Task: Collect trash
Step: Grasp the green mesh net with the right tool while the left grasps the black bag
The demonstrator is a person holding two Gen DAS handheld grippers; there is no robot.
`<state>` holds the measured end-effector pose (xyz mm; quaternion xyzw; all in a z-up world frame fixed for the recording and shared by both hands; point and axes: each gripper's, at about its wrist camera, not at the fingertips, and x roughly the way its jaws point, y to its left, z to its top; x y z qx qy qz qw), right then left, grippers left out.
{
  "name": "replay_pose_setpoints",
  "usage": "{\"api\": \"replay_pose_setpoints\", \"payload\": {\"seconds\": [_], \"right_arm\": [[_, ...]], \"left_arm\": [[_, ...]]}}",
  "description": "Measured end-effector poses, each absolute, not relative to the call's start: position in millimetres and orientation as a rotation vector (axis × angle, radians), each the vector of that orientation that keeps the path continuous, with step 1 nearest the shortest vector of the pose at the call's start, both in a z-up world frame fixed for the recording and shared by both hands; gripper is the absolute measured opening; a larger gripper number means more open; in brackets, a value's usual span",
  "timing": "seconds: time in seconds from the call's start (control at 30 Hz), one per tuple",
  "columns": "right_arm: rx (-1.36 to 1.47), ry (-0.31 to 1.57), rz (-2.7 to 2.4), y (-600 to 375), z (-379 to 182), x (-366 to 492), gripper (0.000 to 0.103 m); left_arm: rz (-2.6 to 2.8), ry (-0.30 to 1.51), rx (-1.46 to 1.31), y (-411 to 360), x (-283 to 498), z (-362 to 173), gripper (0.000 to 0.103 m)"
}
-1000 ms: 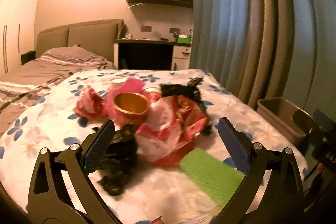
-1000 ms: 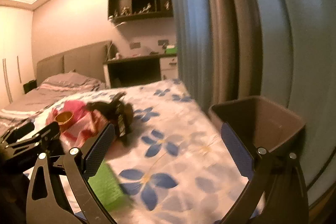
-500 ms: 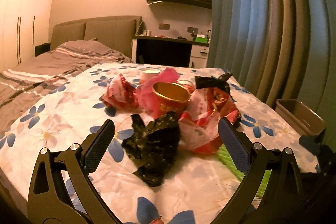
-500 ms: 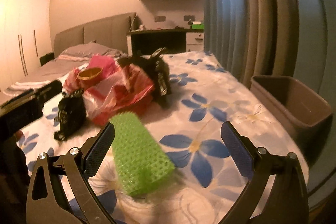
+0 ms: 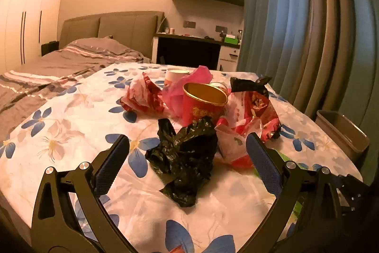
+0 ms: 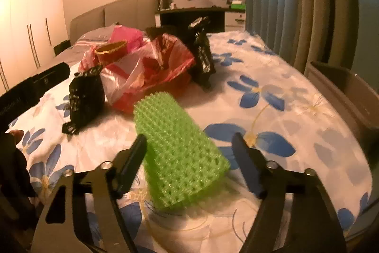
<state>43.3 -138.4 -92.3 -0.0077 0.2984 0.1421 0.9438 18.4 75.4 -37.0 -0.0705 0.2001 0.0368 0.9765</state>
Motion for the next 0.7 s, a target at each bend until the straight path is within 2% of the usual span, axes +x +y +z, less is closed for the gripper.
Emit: {"api": "replay_pose_setpoints", "payload": {"seconds": [0.1, 0.27, 0.3, 0.33, 0.57, 0.6, 0.63, 0.7], "right_arm": [[-0.012, 0.623, 0.307, -138, -95, 45, 0.054], [-0.008, 0.628, 0.321, -142, -95, 46, 0.023], [-0.008, 0.627, 0.32, -143, -95, 46, 0.014], [-0.006, 0.627, 0.32, -145, -94, 47, 0.01], [0.022, 0.63, 0.324, -152, -91, 47, 0.011], [0.019, 0.623, 0.328, -152, -90, 46, 0.021], [0.008, 0.611, 0.33, -150, -89, 44, 0.044], [0.01, 0.591, 0.342, -150, -86, 40, 0.057]], "left_arm": [[0.071, 0.418, -0.144, 77, 21, -41, 0.097], [0.07, 0.44, -0.151, 80, 25, -44, 0.097], [0.07, 0.442, -0.151, 80, 26, -44, 0.097], [0.071, 0.444, -0.15, 80, 27, -45, 0.097], [0.073, 0.467, -0.154, 83, 33, -47, 0.095], [0.074, 0.466, -0.154, 83, 33, -46, 0.095], [0.075, 0.465, -0.153, 83, 33, -45, 0.095], [0.078, 0.46, -0.151, 84, 32, -44, 0.095]]}}
